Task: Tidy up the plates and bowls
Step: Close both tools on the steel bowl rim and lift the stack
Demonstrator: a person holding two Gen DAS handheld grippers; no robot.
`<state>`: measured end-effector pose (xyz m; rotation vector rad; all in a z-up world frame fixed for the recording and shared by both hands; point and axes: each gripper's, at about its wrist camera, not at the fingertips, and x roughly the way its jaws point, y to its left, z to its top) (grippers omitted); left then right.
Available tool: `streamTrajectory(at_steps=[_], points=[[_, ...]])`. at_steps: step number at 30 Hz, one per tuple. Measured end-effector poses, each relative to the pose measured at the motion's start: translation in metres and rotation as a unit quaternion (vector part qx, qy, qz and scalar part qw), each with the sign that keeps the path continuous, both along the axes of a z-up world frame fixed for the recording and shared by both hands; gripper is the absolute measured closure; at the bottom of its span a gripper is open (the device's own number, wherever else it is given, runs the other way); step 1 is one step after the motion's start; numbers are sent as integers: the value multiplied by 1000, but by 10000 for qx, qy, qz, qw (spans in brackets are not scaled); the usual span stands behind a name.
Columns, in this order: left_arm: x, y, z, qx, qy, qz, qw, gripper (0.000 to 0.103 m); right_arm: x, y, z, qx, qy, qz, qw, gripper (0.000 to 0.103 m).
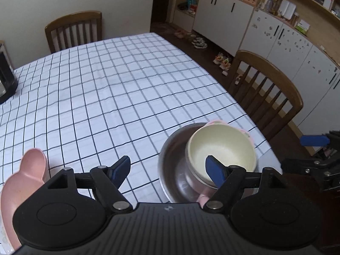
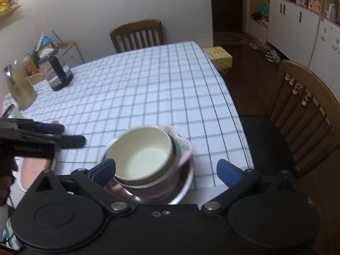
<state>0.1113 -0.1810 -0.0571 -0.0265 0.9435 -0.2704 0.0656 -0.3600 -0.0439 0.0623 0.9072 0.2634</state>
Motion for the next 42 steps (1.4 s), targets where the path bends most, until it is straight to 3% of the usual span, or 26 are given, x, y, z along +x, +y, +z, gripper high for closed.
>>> streamTrajectory(at_steps=[5, 11, 17, 19, 23, 25, 29, 31, 39, 42], points=[[16, 6, -31, 13, 319, 154, 9994, 26, 7, -14, -32, 42, 260, -129, 9996, 2], [29, 6, -58, 82, 604, 203, 9979, 26, 21, -18, -68, 15, 753, -44, 9972, 13], [40, 1, -75, 184, 767, 198, 9967, 26, 25, -15, -84, 6, 1035, 180, 9945, 19], [43, 0, -79, 166, 828, 206, 9962, 26, 27, -15, -89, 46, 1125, 207, 9934, 29], [51, -2, -81, 129, 838, 183, 9962, 28, 31, -16, -95, 43, 1231, 199, 9922, 32], [56, -3, -83, 35, 945, 177, 9954, 38, 32, -16, -96, 120, 1266, 205, 9917, 43], [63, -1, -83, -142, 1075, 218, 9939, 53, 35, -16, -97, 152, 1314, 209, 9910, 45], [64, -3, -84, -223, 1152, 203, 9929, 66, 35, -15, -97, 226, 1355, 259, 9902, 56], [62, -14, -82, -168, 1124, 166, 9934, 83, 38, -6, -93, 307, 1423, 470, 9882, 80], [62, -13, -83, -138, 1147, 234, 9930, 87, 39, -6, -92, 239, 1408, 426, 9888, 82]])
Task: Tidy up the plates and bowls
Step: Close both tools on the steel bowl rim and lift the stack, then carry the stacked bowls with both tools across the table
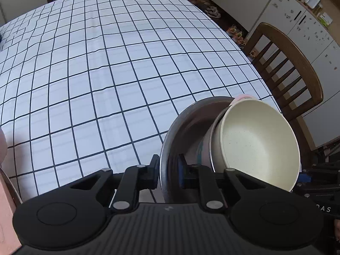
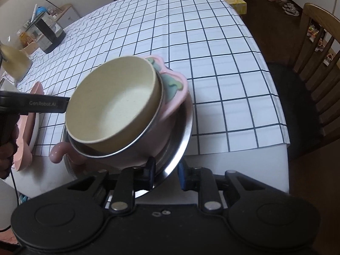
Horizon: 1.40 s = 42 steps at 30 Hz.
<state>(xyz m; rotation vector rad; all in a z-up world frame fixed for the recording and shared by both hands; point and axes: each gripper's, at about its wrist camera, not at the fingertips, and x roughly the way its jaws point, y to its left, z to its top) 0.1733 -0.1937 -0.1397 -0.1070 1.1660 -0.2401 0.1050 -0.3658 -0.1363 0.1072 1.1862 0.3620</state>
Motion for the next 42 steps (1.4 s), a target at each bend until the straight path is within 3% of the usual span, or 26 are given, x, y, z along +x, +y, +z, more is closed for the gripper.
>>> streamTrajectory(at_steps=[15, 25, 34, 42], points=[[-29, 2, 22, 245, -168, 525, 9982, 88, 4, 4, 12, -143, -113, 333, 9993, 84], [-55, 31, 61, 322, -506, 1062, 9925, 88, 6, 23, 43, -76, -445, 849, 9954, 84], [-79, 97, 104, 425, -835, 1443, 9851, 88, 5, 83, 86, 70, -800, 1253, 9889, 84], [-103, 178, 119, 587, -965, 1471, 9827, 88, -9, 164, 96, 255, -823, 1367, 9869, 84]])
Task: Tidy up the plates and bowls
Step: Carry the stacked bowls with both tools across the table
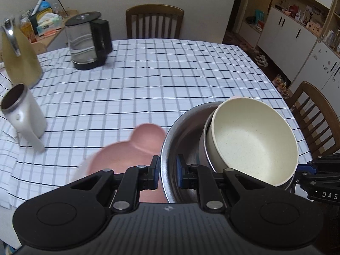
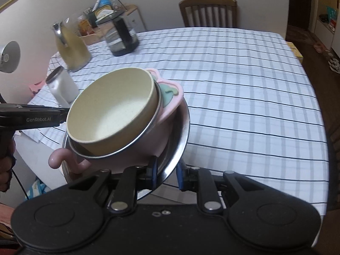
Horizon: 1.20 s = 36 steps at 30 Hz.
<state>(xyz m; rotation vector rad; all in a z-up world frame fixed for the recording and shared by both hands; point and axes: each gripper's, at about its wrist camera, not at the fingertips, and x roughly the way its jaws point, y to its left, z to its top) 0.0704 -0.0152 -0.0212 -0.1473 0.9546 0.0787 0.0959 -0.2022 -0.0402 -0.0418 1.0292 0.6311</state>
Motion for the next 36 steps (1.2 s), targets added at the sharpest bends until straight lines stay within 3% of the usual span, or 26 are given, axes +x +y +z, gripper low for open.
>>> streamTrajectory(at_steps=[7, 14, 36], points=[[-13, 65, -3, 83, 42, -101, 9999, 88, -17, 72, -6, 72, -17, -72, 9999, 84], [-18, 103, -19, 82, 155, -250, 9995, 88, -27, 122, -26, 27, 137, -207, 9997, 84], [-10, 119, -57, 41, 416, -449, 9981, 90, -29, 156, -60, -471, 383, -274, 9978, 83]])
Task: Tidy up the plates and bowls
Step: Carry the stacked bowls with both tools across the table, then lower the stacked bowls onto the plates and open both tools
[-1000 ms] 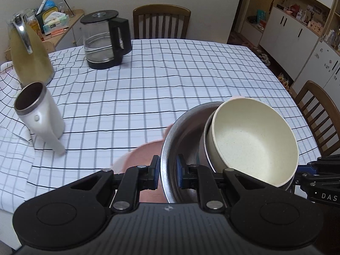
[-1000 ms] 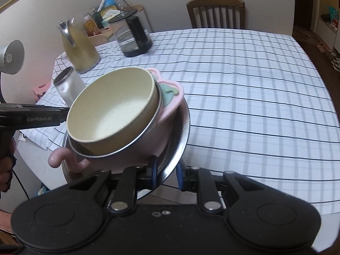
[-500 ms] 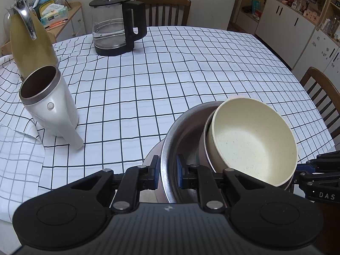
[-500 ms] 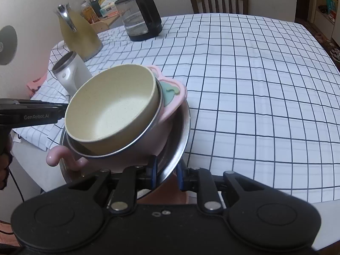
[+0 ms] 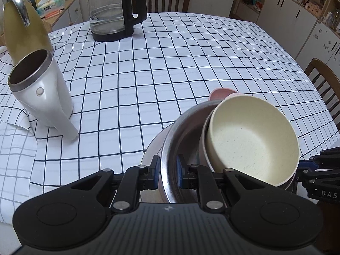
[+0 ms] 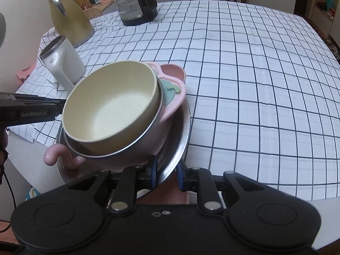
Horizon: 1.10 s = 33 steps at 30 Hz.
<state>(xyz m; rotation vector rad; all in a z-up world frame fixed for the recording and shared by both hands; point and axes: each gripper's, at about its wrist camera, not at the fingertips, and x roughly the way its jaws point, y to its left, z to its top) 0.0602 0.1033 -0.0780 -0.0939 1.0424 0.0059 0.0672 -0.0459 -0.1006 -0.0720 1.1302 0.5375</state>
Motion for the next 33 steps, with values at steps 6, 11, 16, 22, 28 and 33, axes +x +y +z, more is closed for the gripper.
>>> streamTrajectory(at_steps=[6, 11, 16, 22, 28, 33], points=[[5, -7, 6, -97, -96, -151, 9998, 93, 1, 12, 6, -169, -298, 206, 9992, 84], [6, -10, 1, -74, -52, -208, 9997, 93, 7, 10, -1, -253, -178, 44, 9995, 84], [5, -4, 0, -165, -63, -104, 9998, 93, 6, 8, 1, -268, -232, -9, 9994, 75], [-1, 0, 3, -210, -151, -103, 9996, 92, -1, 2, 3, -180, -293, -188, 9992, 69], [-11, 0, 12, -159, -328, -12, 9993, 91, -12, -4, 12, -52, -552, -284, 9981, 61], [-24, -2, 21, -62, -479, 117, 9988, 91, -19, -11, 20, 140, -677, -318, 9971, 53]])
